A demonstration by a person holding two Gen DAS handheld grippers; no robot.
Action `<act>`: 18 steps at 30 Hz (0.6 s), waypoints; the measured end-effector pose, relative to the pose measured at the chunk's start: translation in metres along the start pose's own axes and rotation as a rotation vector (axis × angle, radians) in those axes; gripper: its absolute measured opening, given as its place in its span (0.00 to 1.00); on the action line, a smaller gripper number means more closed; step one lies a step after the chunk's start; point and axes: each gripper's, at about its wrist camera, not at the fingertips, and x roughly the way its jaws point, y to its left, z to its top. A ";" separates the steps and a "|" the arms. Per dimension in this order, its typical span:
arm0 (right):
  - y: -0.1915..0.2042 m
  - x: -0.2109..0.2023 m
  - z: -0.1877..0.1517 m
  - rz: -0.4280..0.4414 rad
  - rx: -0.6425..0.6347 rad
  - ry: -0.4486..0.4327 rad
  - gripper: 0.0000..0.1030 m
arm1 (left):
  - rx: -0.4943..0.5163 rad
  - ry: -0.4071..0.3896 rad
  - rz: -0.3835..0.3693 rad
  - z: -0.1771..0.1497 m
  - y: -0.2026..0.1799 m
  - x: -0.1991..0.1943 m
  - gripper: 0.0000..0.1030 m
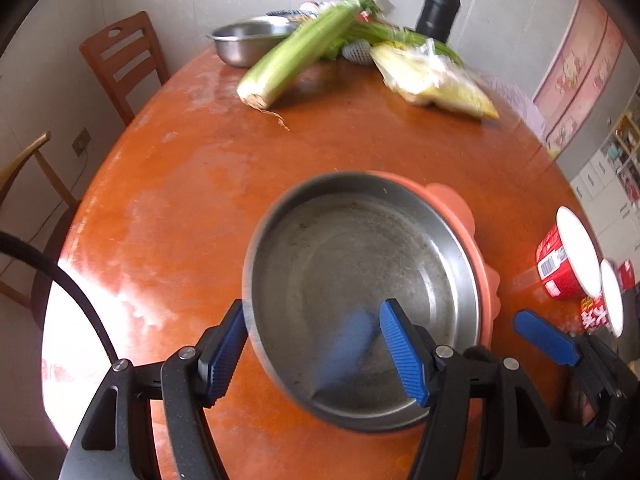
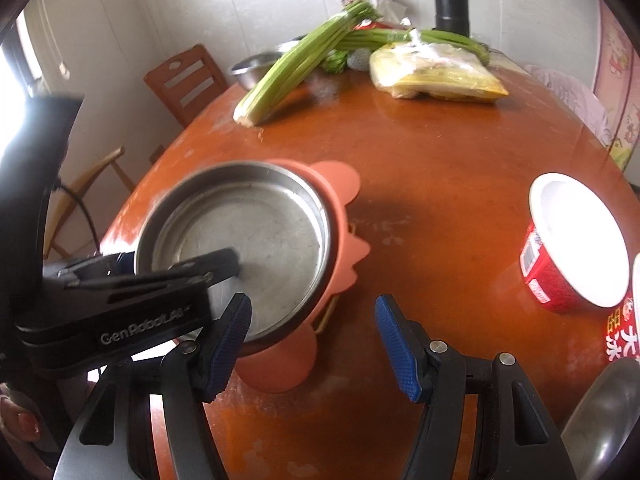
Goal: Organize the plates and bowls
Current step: 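Withdraw the left tool and move it to the large steel bowl's rim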
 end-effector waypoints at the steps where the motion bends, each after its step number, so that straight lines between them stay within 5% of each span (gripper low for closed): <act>1: -0.001 -0.006 0.000 -0.003 0.012 -0.021 0.65 | -0.010 -0.018 0.004 0.000 0.004 -0.008 0.65; 9: -0.004 -0.051 -0.001 -0.016 0.017 -0.134 0.65 | -0.034 -0.117 0.020 -0.009 0.015 -0.059 0.65; 18: -0.033 -0.123 -0.014 -0.087 0.017 -0.267 0.67 | 0.076 -0.227 -0.015 -0.028 -0.042 -0.113 0.66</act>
